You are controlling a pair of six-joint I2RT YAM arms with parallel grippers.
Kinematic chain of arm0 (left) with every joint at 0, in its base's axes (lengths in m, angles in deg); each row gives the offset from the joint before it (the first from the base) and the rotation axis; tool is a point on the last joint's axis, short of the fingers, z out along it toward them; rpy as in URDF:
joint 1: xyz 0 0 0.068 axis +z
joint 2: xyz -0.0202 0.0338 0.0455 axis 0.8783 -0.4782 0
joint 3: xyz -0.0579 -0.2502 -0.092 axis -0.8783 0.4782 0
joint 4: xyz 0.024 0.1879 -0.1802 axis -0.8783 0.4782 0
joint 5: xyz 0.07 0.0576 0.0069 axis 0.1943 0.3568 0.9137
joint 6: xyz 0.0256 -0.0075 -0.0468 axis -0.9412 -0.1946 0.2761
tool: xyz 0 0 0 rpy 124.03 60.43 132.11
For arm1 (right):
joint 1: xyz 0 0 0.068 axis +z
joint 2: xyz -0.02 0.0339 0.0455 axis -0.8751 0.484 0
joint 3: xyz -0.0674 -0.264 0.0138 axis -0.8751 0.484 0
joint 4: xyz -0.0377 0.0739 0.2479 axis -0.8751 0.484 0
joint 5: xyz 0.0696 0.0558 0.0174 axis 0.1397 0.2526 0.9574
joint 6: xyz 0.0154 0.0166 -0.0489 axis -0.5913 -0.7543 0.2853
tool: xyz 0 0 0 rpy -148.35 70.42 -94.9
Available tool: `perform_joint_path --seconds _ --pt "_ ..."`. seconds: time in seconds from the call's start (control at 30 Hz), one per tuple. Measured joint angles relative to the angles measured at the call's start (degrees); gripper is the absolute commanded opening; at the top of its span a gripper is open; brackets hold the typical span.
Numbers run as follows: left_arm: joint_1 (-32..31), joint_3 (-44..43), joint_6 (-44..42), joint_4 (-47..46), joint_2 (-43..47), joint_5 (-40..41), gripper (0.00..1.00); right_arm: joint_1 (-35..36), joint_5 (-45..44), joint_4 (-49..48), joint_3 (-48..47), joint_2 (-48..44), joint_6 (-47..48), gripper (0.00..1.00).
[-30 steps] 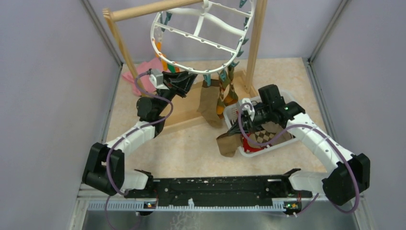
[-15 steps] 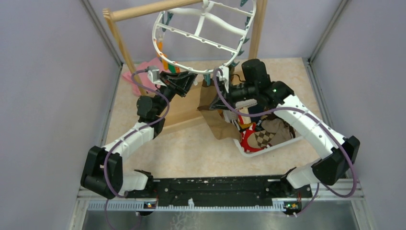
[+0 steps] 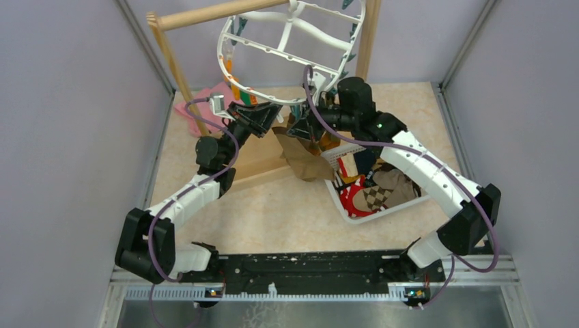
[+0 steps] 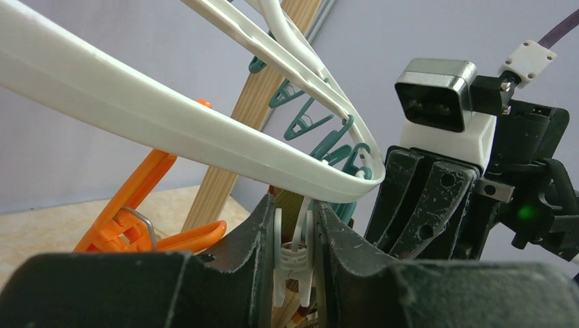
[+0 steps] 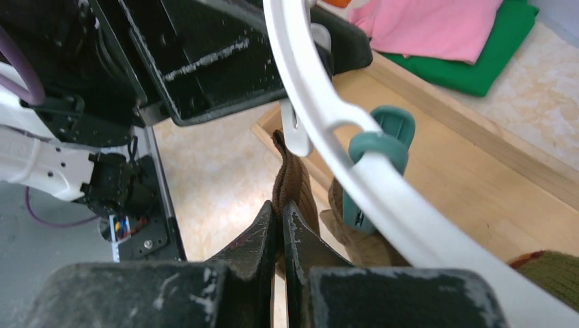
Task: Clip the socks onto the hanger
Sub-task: Clamp the sock onto the hanger.
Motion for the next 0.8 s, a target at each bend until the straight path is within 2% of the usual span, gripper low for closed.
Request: perform_joint_path --seconds 0.8 --pt "0.0 0.0 5.1 0.1 0.5 1.0 0.06 0.7 -9.2 -5.7 0.2 0.0 -16.3 0.0"
